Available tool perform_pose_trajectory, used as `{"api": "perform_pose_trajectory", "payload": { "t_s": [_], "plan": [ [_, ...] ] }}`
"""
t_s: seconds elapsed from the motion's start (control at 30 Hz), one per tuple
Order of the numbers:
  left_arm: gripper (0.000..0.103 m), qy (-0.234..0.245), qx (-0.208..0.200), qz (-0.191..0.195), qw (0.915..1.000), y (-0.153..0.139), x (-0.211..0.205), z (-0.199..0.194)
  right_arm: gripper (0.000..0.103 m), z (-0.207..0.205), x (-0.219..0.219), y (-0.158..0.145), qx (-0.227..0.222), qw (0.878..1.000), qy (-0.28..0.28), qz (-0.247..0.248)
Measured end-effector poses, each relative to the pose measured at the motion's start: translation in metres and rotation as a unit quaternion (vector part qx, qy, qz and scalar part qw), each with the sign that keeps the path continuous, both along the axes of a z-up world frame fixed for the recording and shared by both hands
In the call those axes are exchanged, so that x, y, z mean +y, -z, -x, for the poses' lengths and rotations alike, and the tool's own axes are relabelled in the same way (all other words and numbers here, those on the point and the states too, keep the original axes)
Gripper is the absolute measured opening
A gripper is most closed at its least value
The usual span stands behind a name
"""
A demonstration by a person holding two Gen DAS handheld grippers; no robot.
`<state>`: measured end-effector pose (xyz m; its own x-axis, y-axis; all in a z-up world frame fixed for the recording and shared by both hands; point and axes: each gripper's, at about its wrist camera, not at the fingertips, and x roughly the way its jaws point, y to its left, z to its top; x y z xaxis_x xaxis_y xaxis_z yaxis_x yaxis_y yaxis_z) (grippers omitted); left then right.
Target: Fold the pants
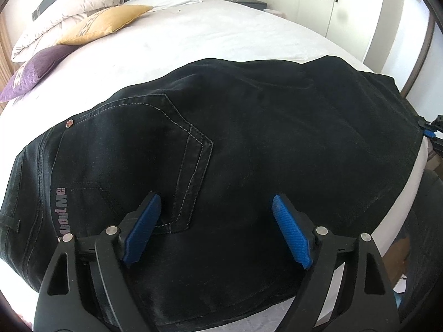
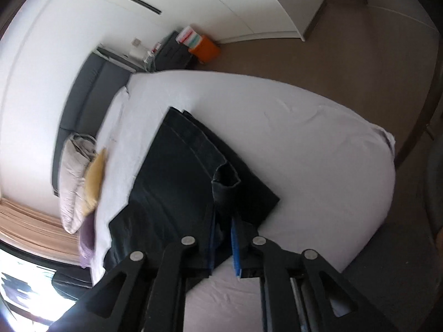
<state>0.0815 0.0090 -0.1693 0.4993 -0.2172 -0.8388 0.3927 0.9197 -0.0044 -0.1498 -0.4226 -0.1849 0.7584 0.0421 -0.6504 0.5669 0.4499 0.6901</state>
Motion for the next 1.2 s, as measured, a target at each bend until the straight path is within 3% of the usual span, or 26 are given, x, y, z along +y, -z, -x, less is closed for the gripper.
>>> {"api": "perform_pose_trajectory", "payload": {
  "t_s": [0.03, 0.1, 0.23, 0.33, 0.4, 0.47, 0.67, 1.2],
  "plan": [
    [0.083, -0.002, 0.001, 0.000, 1.0000, 0.000, -0.002, -0.001, 0.026, -0.003, 0.001, -0.003, -0.005, 1.000, -0.005, -0.001],
    [0.083, -0.004, 0.001, -0.001, 1.0000, 0.000, -0.005, -0.002, 0.054, -0.004, 0.000, -0.005, -0.018, 1.000, -0.004, -0.016],
    [0.083, -0.007, 0.001, -0.004, 1.0000, 0.001, -0.009, -0.003, 0.057, -0.003, 0.000, -0.001, -0.033, 0.999, 0.001, -0.031],
    [0.083, -0.007, 0.001, -0.004, 1.0000, 0.001, -0.007, -0.003, 0.051, -0.008, -0.001, -0.002, -0.020, 1.000, -0.008, -0.010],
    [0.084, -0.009, 0.001, -0.004, 0.9999, 0.001, -0.009, -0.003, 0.023, -0.010, -0.004, 0.000, 0.000, 1.000, -0.009, -0.004],
    [0.084, -0.011, 0.001, -0.005, 0.9999, 0.001, -0.009, -0.003, 0.011, -0.008, -0.008, 0.004, 0.010, 1.000, -0.003, -0.009],
    [0.084, -0.015, 0.002, -0.006, 0.9999, 0.001, -0.009, -0.002, 0.008, -0.004, -0.008, -0.002, 0.021, 1.000, -0.012, 0.016],
    [0.087, -0.018, -0.009, -0.004, 0.9998, 0.003, -0.015, 0.008, 0.007, 0.007, -0.010, 0.002, 0.028, 0.999, -0.005, 0.027]
  ]
}}
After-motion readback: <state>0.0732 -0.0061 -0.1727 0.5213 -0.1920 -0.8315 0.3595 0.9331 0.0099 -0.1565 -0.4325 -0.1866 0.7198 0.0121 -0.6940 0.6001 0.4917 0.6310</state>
